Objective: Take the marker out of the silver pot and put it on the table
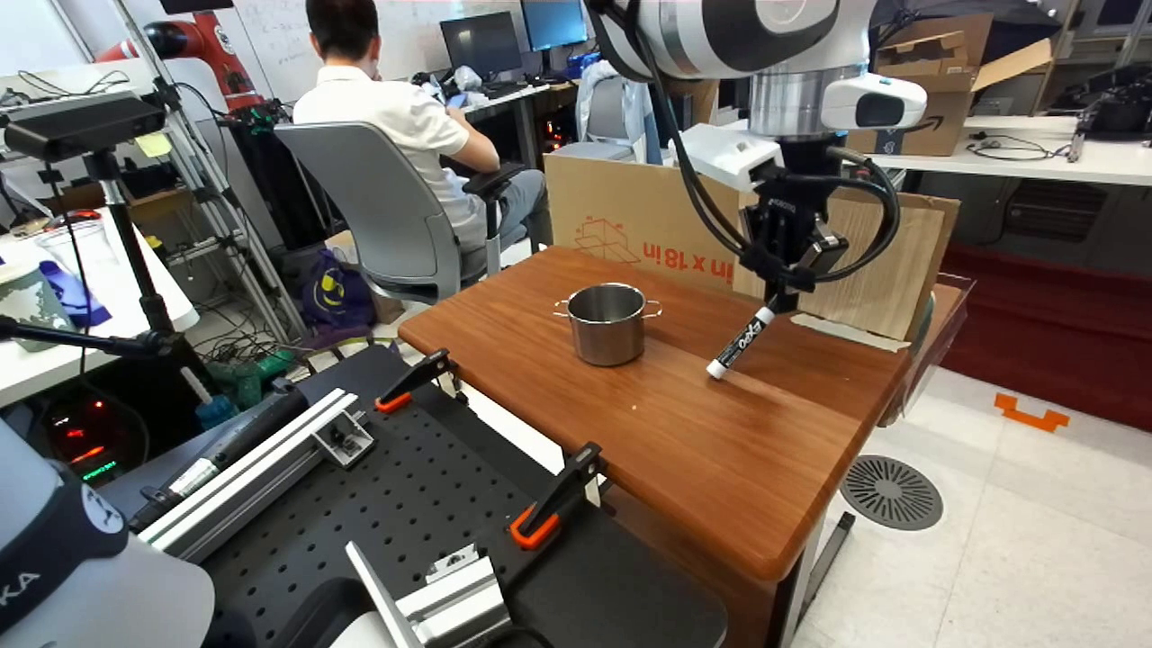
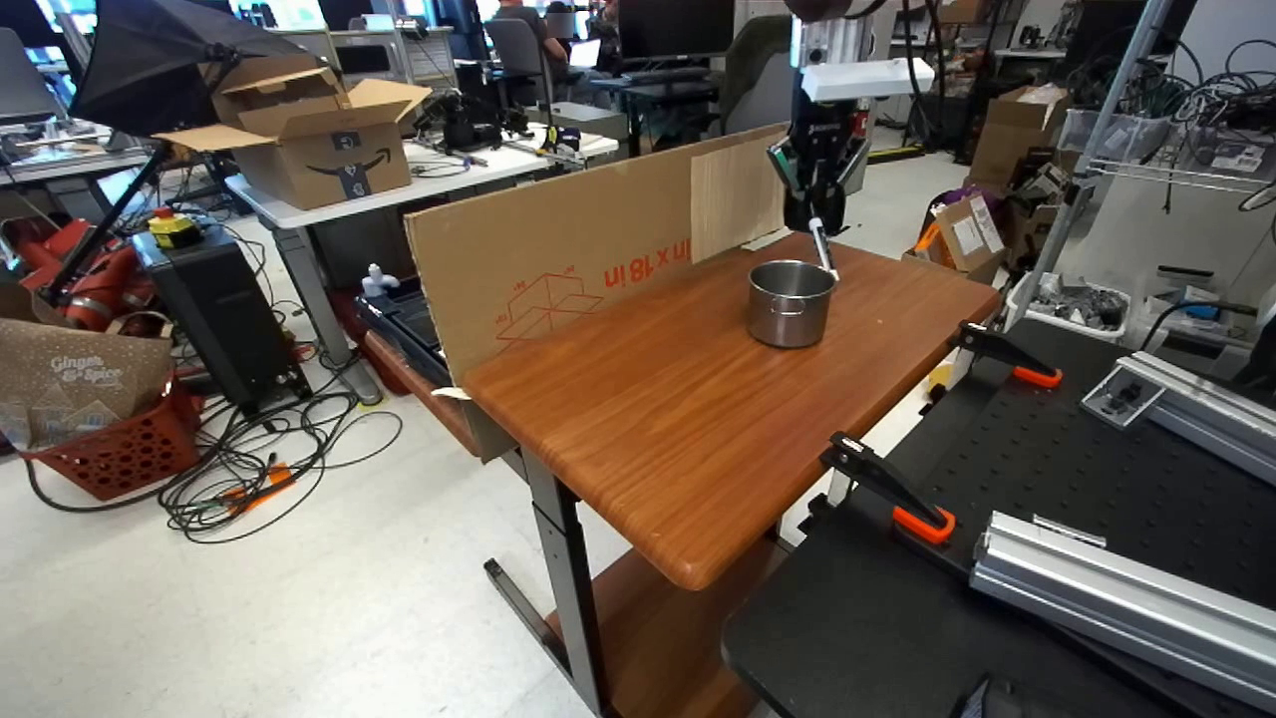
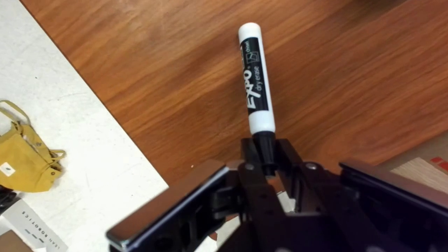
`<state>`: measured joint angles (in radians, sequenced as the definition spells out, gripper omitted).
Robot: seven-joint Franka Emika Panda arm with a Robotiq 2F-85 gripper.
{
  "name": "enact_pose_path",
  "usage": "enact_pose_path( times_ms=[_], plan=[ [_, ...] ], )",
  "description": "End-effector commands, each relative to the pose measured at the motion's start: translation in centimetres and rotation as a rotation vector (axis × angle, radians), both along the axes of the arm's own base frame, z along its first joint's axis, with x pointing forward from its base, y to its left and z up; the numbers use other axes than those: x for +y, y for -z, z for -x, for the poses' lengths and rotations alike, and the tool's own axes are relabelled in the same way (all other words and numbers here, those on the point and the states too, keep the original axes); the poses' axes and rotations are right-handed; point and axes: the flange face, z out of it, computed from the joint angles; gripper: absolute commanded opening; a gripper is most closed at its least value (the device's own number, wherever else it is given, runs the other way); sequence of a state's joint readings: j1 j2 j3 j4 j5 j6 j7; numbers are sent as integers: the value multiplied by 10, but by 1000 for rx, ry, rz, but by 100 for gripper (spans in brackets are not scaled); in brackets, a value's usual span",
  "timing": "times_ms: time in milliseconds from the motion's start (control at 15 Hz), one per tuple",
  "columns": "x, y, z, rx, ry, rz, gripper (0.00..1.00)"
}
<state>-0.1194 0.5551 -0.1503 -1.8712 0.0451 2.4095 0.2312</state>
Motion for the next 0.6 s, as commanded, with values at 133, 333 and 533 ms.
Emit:
enact_pose_path(
  times_ms=[133,333,533],
  plan=[
    [-9,39,-30,28,-30,-17,5],
    [-12,57,-40,38,-36,-8,5],
    [-10,69,-47,55,-44,-8,5]
  ],
)
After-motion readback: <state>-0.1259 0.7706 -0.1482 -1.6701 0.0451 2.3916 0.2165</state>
